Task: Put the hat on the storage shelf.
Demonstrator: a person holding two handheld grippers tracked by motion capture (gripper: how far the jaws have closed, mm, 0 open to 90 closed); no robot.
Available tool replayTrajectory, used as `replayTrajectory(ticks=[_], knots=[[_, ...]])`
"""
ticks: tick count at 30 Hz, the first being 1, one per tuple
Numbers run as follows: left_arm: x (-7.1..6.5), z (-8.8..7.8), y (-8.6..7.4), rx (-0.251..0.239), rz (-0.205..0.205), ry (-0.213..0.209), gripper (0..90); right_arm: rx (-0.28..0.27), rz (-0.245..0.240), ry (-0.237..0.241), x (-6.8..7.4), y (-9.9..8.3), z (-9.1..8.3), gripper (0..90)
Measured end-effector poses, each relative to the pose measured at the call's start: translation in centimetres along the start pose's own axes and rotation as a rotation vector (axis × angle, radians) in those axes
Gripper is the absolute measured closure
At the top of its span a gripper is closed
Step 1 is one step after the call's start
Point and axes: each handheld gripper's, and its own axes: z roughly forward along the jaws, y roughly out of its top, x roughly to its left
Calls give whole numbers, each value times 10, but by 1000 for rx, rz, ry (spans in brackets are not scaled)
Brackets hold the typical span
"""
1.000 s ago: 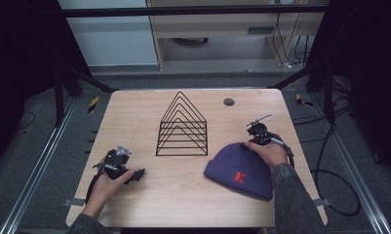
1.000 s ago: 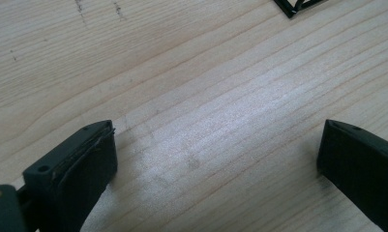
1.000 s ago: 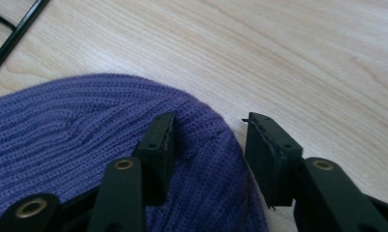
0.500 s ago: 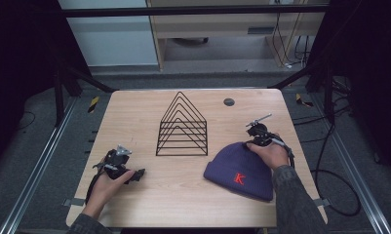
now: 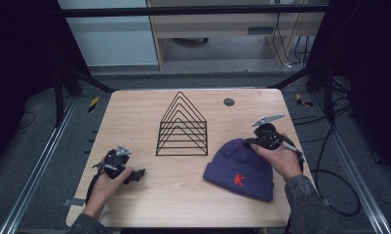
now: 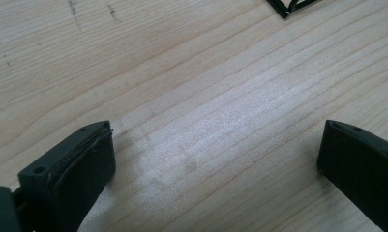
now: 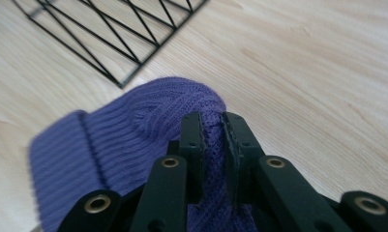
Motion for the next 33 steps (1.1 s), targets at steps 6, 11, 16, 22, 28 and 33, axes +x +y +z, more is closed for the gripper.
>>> replayTrajectory(ticks=[6, 11, 16, 22, 28, 33], knots=[[-1, -2, 2, -13, 0, 3, 49, -60, -44, 26, 16, 3, -28, 799], [0, -6, 4, -43, -9, 11, 36, -105, -81, 42, 30, 6, -50, 800], [0, -11, 5, -64, -4, 12, 50, -147, -124, 55, 44, 14, -70, 801], [-2, -28, 9, -180, -18, -2, 65, -185, -167, 52, 48, 27, -88, 801], [-3, -51, 29, -254, -11, -25, 65, -216, -186, 28, 41, 49, -109, 801], [-4, -72, 54, -281, 11, -53, 68, -248, -199, 21, 40, 70, -123, 801]])
